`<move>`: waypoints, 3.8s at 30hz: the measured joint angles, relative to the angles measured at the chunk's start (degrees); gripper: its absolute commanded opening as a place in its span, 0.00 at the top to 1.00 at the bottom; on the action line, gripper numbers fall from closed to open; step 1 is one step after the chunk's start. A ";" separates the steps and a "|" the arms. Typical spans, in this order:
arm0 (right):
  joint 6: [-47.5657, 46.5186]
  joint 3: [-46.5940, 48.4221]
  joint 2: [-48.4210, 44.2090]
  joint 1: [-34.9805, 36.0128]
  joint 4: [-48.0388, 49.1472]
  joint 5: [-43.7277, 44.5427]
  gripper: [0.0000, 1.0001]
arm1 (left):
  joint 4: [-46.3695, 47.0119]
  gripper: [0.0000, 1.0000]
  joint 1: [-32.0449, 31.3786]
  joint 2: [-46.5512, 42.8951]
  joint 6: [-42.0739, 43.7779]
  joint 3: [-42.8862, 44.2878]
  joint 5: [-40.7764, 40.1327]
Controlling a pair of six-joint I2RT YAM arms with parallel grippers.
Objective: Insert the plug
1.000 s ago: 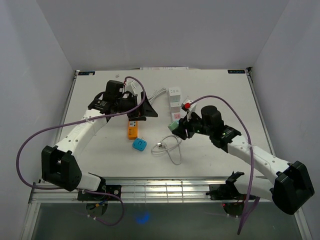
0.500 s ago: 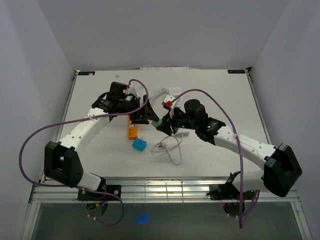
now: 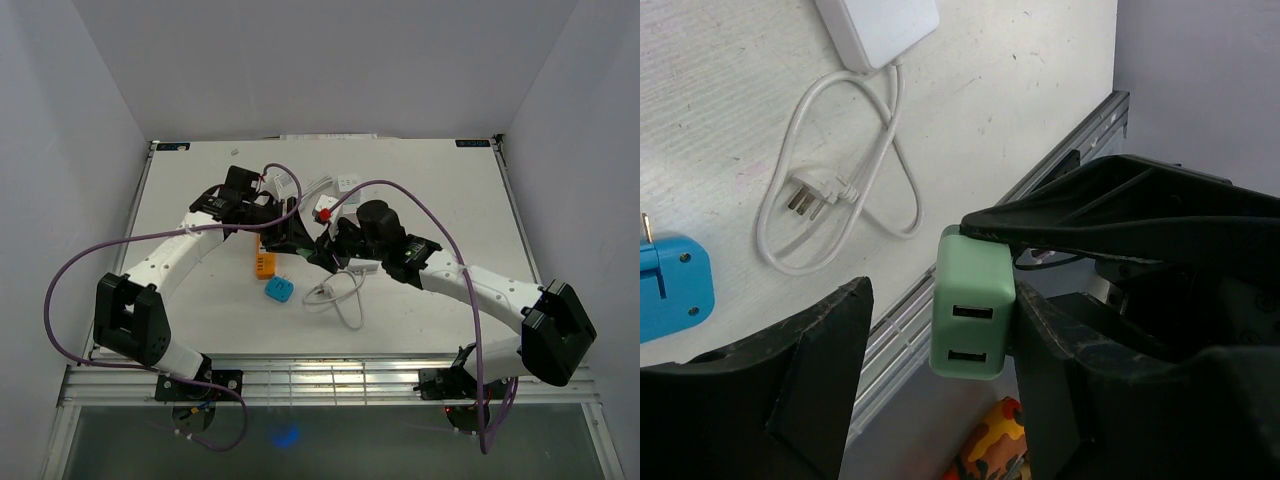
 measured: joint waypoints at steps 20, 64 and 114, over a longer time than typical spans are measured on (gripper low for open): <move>-1.25 0.02 0.04 0.52 -0.83 1.79 0.64 | -2.62 0.46 0.00 0.70 1.84 2.60 0.39; -0.96 -7.08 -3.96 -0.13 7.37 5.22 0.02 | -8.90 1.00 2.51 0.26 5.14 2.82 -12.90; 14.21 -27.43 -15.63 -9.42 26.10 31.56 0.05 | -5.31 1.00 3.10 10.49 4.04 3.76 -41.83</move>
